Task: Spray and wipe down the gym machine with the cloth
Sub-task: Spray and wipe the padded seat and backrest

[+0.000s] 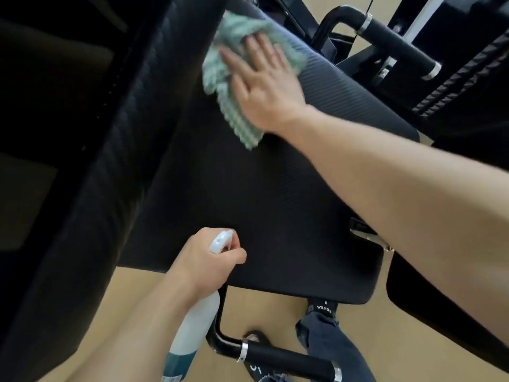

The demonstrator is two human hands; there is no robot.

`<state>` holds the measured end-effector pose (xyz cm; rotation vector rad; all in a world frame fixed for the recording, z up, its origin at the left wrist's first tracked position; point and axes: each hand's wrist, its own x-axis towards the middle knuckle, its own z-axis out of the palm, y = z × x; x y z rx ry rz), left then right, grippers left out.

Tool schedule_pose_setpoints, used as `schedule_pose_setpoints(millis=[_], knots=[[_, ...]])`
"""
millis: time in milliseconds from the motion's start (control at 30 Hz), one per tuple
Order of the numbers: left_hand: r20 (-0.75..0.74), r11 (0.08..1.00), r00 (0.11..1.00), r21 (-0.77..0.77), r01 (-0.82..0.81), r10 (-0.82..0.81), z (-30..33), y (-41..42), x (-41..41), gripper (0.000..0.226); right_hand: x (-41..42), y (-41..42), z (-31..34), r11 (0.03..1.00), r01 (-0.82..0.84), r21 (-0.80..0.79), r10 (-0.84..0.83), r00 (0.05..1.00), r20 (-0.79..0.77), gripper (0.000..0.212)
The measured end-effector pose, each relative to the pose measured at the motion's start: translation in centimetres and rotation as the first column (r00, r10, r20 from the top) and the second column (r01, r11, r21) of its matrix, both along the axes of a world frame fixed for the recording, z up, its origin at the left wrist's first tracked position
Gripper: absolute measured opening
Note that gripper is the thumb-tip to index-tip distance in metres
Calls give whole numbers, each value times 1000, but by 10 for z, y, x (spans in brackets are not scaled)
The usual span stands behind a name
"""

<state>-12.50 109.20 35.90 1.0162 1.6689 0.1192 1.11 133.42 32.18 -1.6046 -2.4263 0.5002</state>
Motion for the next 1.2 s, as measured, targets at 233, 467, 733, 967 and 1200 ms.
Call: schedule_pose_setpoints(millis=[233, 467, 733, 967, 1200], knots=[[-7, 1000, 1000, -12, -20, 19, 5, 3, 4, 21, 9, -91, -18, 942, 320, -101, -325, 945, -45, 59], [-25, 1000, 999, -11, -24, 24, 6, 2, 5, 22, 26, -155, -25, 995, -98, 19, 96, 992, 78, 53], [-22, 1000, 999, 5, -26, 26, -4, -2, 0, 34, 67, -21, -30, 954, 287, -89, -290, 957, -24, 56], [-11, 1000, 1000, -3, -22, 22, 0, 0, 4, 25, 113, -103, -65, 631, 732, -258, -745, 664, 63, 67], [1, 999, 999, -25, -34, 34, 2, 1, 5, 31, 66, -173, -53, 808, 550, -209, -536, 835, 125, 76]])
